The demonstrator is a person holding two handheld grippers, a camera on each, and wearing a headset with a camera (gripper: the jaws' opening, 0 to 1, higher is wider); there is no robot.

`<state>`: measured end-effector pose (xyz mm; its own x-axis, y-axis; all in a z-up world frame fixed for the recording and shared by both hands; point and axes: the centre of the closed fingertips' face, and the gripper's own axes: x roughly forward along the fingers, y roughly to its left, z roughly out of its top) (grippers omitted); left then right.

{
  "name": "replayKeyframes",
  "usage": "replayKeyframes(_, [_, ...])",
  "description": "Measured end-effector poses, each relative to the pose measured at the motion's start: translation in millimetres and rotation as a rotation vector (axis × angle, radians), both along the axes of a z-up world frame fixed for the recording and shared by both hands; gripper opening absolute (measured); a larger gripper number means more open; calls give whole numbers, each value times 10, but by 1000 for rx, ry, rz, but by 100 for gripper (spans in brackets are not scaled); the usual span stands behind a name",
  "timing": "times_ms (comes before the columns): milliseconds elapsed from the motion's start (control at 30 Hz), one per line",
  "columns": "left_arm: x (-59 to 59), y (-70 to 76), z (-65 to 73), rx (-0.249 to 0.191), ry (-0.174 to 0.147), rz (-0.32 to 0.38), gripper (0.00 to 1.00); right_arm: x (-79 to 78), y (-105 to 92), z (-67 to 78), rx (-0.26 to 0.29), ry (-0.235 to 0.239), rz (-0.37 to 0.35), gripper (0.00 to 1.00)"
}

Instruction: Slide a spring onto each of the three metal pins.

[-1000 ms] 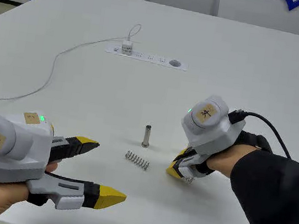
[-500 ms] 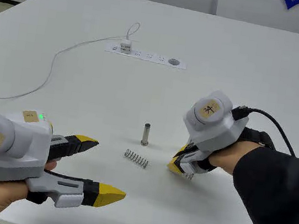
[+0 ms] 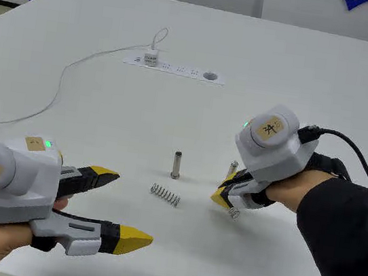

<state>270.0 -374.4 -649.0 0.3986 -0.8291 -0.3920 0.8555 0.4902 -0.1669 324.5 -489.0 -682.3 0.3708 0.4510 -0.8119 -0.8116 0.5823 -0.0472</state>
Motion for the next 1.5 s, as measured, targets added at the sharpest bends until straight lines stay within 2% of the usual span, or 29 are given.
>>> replayKeyframes(367, [-8, -4, 5, 6, -2, -5, 80, -1, -60, 88, 18, -21, -22, 12])
replayKeyframes(967, [-10, -17, 34, 15, -15, -20, 79, -11, -48, 234, 71, -47, -52, 11])
replayKeyframes(1300, [-9, -68, 114, 11, -29, -42, 76, -71, 61, 452, 146, -70, -55, 11])
replayKeyframes(1500, [19, -156, 194, -4, -37, -69, 72, -113, 174, 616, 185, -92, -39, 11])
